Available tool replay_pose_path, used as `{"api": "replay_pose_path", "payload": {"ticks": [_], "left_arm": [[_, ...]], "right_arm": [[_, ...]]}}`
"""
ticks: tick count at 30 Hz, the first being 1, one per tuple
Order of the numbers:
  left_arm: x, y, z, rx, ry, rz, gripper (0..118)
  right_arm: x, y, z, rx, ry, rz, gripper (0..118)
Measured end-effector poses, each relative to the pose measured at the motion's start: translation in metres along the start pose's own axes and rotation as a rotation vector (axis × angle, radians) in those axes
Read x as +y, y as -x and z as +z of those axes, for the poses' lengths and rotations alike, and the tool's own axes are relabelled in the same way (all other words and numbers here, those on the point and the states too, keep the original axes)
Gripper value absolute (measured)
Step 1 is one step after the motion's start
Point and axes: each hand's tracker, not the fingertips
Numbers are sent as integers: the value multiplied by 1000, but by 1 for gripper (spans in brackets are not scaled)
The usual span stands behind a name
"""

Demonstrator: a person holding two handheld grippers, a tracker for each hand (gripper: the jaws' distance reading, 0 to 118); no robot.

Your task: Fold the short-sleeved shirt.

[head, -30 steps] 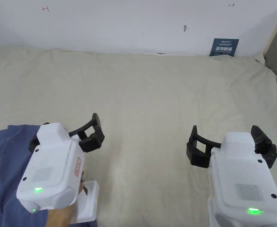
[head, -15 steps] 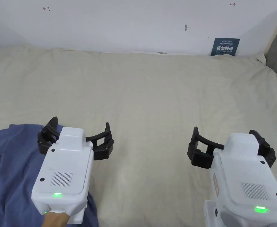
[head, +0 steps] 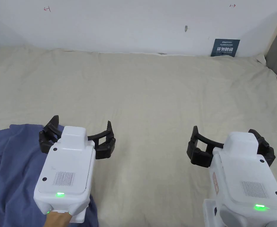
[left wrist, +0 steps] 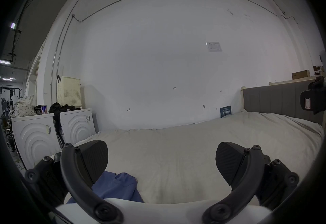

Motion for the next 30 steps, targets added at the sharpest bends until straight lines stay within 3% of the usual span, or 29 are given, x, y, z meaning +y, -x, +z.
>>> {"api": "replay_pose_path", "payload": {"ticks": [17, 18, 20, 21, 22, 23, 24, 30], "left_arm": [[6, 1, 2, 5, -7, 18, 116], [7, 1, 2, 4, -6, 20, 112], [8, -1, 2, 4, 8, 12, 93], [7, -1, 0, 0, 21, 9, 77], [7, -1, 0, -8, 26, 12, 39], [7, -2, 0, -26, 32, 21, 7], [7, -2, 0, -37, 39, 29, 1], [8, -4, -2, -49, 64, 44, 0]], "right_arm": [[3, 1, 1, 2, -6, 10, 118], [3, 1, 0, 2, -6, 12, 113], [4, 2, 1, 0, -8, 16, 79], [5, 3, 1, 0, -7, 17, 57], [5, 3, 1, -1, -6, 18, 25], [6, 4, 1, -5, -3, 20, 8], [7, 4, 1, -4, 0, 19, 5], [8, 7, -7, 7, 18, 15, 2]]}}
